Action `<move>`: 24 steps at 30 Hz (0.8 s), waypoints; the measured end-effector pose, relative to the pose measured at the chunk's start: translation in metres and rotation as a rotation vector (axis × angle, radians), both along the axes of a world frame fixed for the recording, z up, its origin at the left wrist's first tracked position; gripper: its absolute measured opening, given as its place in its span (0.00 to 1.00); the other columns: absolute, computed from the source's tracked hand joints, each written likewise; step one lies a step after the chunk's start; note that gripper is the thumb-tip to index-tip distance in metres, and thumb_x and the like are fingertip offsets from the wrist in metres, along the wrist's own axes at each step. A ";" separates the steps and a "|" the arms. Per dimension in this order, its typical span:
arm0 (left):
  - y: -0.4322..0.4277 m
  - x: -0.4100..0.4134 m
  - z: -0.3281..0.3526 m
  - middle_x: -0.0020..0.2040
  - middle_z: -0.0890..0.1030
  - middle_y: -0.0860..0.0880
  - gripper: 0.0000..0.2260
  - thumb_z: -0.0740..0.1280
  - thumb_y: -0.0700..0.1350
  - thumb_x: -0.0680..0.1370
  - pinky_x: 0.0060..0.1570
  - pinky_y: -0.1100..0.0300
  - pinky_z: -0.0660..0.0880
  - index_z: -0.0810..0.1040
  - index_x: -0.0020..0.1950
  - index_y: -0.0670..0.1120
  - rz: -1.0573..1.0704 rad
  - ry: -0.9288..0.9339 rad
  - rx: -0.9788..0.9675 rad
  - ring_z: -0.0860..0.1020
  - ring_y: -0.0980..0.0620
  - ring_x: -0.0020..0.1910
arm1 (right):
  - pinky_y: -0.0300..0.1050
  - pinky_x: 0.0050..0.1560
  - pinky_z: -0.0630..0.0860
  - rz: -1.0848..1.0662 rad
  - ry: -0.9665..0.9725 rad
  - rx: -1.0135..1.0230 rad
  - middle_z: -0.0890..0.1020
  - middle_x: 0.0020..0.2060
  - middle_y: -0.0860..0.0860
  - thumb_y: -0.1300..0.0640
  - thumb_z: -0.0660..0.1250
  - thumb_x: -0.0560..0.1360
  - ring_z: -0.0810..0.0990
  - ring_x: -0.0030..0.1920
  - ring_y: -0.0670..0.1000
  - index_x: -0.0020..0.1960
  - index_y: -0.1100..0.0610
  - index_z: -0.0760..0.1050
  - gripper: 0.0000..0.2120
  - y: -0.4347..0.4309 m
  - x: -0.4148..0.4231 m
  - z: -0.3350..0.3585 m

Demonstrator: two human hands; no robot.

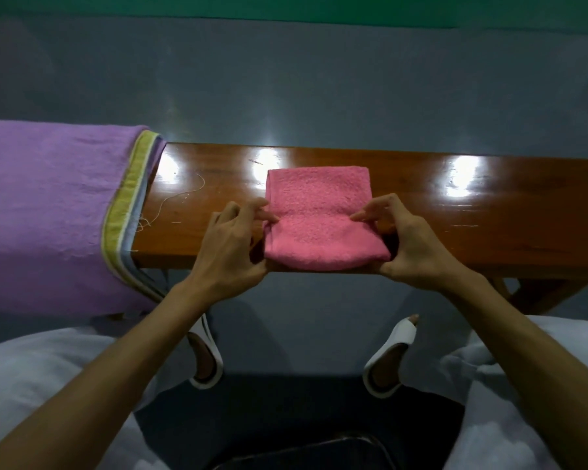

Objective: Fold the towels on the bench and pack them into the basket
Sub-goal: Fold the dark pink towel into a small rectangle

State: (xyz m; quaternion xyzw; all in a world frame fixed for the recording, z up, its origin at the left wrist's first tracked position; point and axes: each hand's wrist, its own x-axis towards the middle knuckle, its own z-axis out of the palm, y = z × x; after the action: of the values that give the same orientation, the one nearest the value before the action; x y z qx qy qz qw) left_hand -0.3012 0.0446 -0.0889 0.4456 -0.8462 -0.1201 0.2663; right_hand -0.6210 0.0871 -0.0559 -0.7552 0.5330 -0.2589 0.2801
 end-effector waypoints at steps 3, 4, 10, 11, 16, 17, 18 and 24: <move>-0.004 0.000 0.000 0.58 0.81 0.52 0.29 0.77 0.50 0.70 0.53 0.47 0.71 0.70 0.67 0.48 0.012 0.033 -0.020 0.76 0.49 0.57 | 0.39 0.55 0.81 -0.049 -0.134 0.038 0.83 0.60 0.47 0.59 0.84 0.65 0.83 0.58 0.44 0.65 0.56 0.65 0.37 0.000 0.000 0.005; -0.005 -0.001 0.002 0.57 0.82 0.52 0.29 0.77 0.47 0.69 0.53 0.45 0.71 0.71 0.67 0.47 0.005 0.033 -0.022 0.76 0.49 0.57 | 0.39 0.53 0.81 -0.066 -0.158 0.034 0.84 0.58 0.48 0.59 0.83 0.66 0.83 0.56 0.44 0.65 0.57 0.66 0.35 -0.001 -0.001 0.006; -0.016 -0.007 0.010 0.55 0.79 0.53 0.21 0.75 0.45 0.72 0.48 0.41 0.79 0.72 0.62 0.52 -0.018 0.165 0.145 0.78 0.49 0.55 | 0.43 0.52 0.83 -0.133 -0.222 0.045 0.82 0.54 0.49 0.59 0.75 0.75 0.83 0.55 0.44 0.58 0.59 0.75 0.15 -0.011 -0.003 0.011; -0.017 -0.009 0.013 0.56 0.79 0.52 0.18 0.73 0.45 0.75 0.47 0.43 0.81 0.72 0.62 0.51 -0.018 0.233 0.198 0.79 0.49 0.54 | 0.44 0.51 0.84 -0.145 -0.255 0.071 0.83 0.54 0.49 0.59 0.74 0.75 0.83 0.55 0.45 0.57 0.60 0.77 0.13 -0.012 -0.003 0.013; -0.014 -0.026 0.025 0.52 0.81 0.46 0.12 0.66 0.37 0.82 0.34 0.60 0.81 0.66 0.63 0.42 0.111 0.533 0.540 0.82 0.56 0.41 | 0.48 0.43 0.83 -0.303 -0.424 0.284 0.86 0.48 0.54 0.54 0.71 0.78 0.86 0.45 0.50 0.57 0.61 0.79 0.12 -0.024 -0.005 0.018; -0.016 -0.028 0.025 0.53 0.81 0.45 0.13 0.67 0.39 0.82 0.34 0.59 0.81 0.65 0.63 0.42 0.145 0.579 0.570 0.83 0.55 0.43 | 0.48 0.41 0.81 -0.329 -0.421 0.299 0.86 0.48 0.55 0.55 0.70 0.78 0.86 0.44 0.51 0.57 0.61 0.79 0.11 -0.027 -0.005 0.018; -0.019 -0.029 0.024 0.55 0.80 0.44 0.15 0.68 0.42 0.82 0.36 0.58 0.82 0.65 0.63 0.44 0.176 0.604 0.578 0.83 0.52 0.48 | 0.47 0.39 0.81 -0.346 -0.415 0.311 0.86 0.48 0.55 0.56 0.70 0.79 0.85 0.42 0.52 0.56 0.61 0.79 0.10 -0.030 -0.006 0.018; -0.031 -0.037 0.019 0.58 0.77 0.42 0.17 0.69 0.50 0.82 0.41 0.62 0.81 0.64 0.63 0.46 0.244 0.629 0.443 0.81 0.48 0.54 | 0.37 0.25 0.74 -0.406 -0.407 0.305 0.82 0.34 0.47 0.58 0.67 0.82 0.76 0.25 0.42 0.55 0.60 0.78 0.06 -0.043 0.002 0.021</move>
State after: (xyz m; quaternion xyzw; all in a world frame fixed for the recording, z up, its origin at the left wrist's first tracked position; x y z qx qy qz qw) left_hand -0.3386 0.0140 -0.0701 0.5308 -0.6180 -0.3976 0.4221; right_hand -0.6192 0.0440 -0.0351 -0.5158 0.6384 -0.3722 0.4335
